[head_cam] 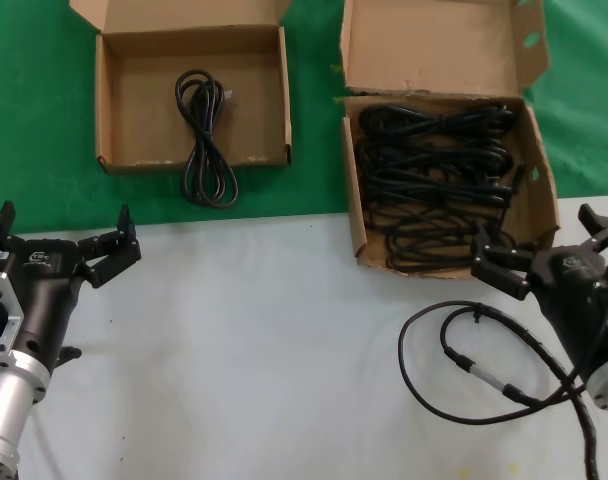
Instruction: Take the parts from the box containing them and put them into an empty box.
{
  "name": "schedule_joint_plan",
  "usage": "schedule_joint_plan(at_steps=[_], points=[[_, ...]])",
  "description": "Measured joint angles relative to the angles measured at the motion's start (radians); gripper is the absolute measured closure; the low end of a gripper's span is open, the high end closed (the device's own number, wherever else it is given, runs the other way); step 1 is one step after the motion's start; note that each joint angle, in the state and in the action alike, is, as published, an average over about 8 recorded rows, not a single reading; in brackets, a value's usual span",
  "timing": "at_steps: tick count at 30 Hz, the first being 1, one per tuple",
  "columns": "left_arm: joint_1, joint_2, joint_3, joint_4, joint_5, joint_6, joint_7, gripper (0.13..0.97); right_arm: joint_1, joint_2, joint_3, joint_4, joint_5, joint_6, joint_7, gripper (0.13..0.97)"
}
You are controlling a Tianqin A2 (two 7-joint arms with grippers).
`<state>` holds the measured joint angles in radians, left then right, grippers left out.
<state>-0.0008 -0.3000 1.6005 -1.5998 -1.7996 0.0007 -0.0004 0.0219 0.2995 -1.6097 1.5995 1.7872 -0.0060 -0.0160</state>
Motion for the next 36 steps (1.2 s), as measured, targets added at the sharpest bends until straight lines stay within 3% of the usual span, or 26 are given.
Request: schedule_joint_plan(at_steps=[36], points=[[0.000,0.000,0.000,0.000,0.000,0.000,0.000,0.132,0.000,0.000,0.000,0.000,0.000,0.000,0.000,0.129]])
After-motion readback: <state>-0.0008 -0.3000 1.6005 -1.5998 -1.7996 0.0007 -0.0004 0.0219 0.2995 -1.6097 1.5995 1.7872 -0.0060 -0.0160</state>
